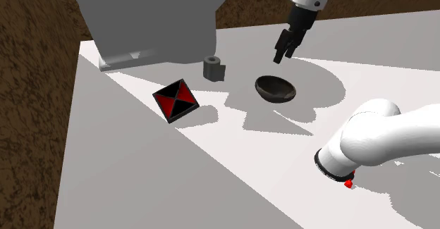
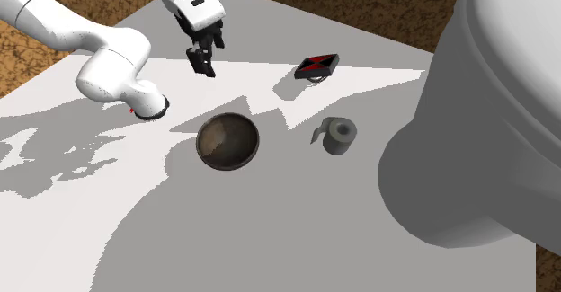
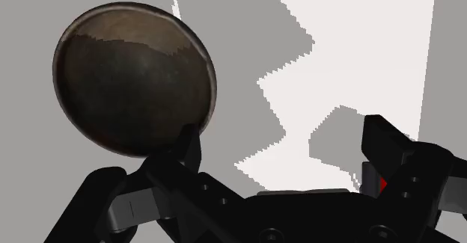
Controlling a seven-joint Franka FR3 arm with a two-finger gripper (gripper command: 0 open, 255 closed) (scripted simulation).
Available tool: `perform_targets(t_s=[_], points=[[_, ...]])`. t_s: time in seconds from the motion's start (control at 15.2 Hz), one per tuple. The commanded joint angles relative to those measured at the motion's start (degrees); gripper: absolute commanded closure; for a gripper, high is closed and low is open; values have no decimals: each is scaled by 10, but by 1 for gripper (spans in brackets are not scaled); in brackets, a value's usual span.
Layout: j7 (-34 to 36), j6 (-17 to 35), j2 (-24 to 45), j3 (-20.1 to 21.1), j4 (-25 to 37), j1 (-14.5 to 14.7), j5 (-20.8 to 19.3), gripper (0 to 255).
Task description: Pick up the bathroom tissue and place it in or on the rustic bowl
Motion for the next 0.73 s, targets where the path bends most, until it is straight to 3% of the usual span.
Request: perform_targets(t_s=[0.0,0.66], points=[[0,0,0,0,0,0,0,0],[17,135,225,20,82,7,-8,0]])
